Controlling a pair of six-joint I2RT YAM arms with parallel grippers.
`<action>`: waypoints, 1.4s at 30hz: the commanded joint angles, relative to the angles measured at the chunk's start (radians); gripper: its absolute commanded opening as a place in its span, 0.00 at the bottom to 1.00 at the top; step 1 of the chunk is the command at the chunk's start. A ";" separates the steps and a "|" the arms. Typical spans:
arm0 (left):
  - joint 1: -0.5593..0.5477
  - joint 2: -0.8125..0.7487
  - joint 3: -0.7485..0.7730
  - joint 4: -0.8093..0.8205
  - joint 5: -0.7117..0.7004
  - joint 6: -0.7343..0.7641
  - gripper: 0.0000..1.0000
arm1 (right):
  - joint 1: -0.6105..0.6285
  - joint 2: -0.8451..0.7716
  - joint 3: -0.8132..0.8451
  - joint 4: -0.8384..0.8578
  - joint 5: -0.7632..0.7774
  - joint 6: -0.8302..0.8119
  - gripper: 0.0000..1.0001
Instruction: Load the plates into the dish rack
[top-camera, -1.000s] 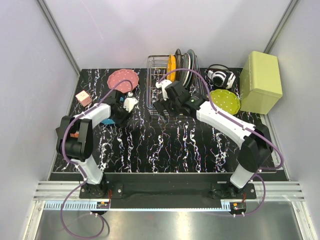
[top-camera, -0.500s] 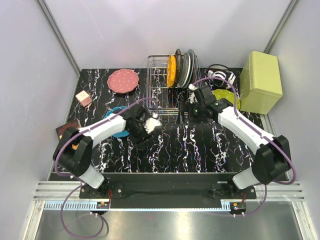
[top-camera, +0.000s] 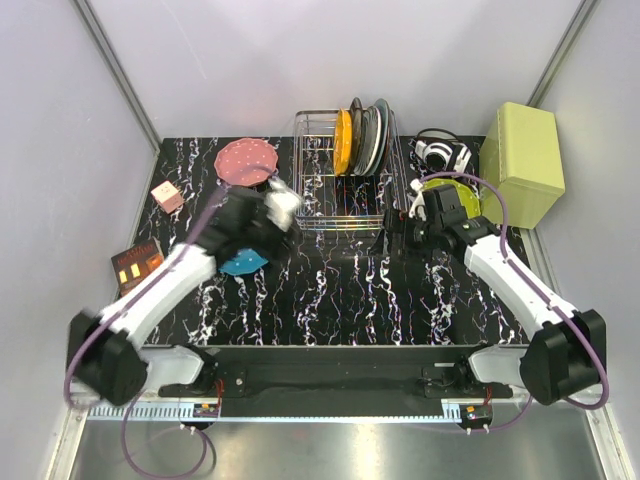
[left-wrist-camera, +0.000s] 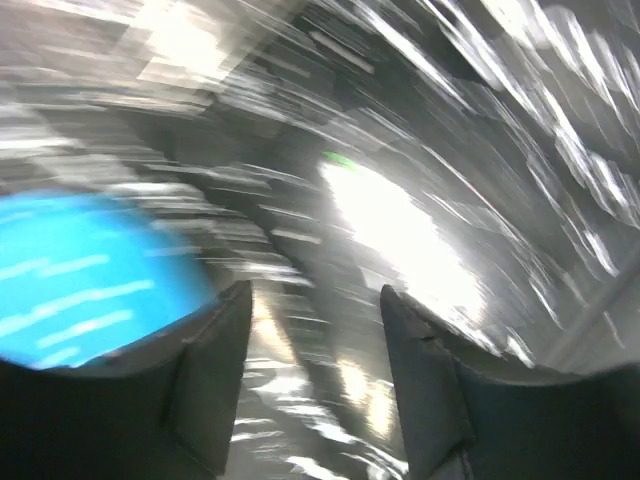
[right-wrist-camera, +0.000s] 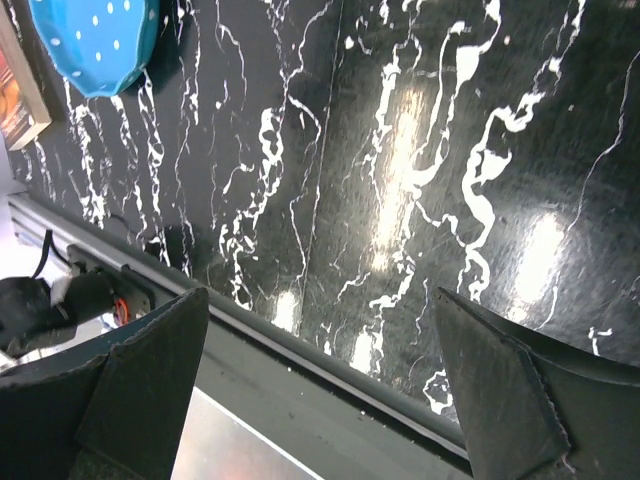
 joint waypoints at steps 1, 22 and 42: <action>0.286 -0.138 0.001 0.168 -0.098 -0.035 0.38 | -0.021 -0.055 -0.032 0.046 -0.053 0.017 1.00; 0.664 0.772 0.674 -0.176 0.047 -0.063 0.01 | -0.060 -0.023 -0.040 0.076 -0.064 -0.002 1.00; 0.636 0.691 0.372 -0.234 0.038 -0.040 0.02 | -0.062 0.128 -0.218 0.421 -0.144 0.221 1.00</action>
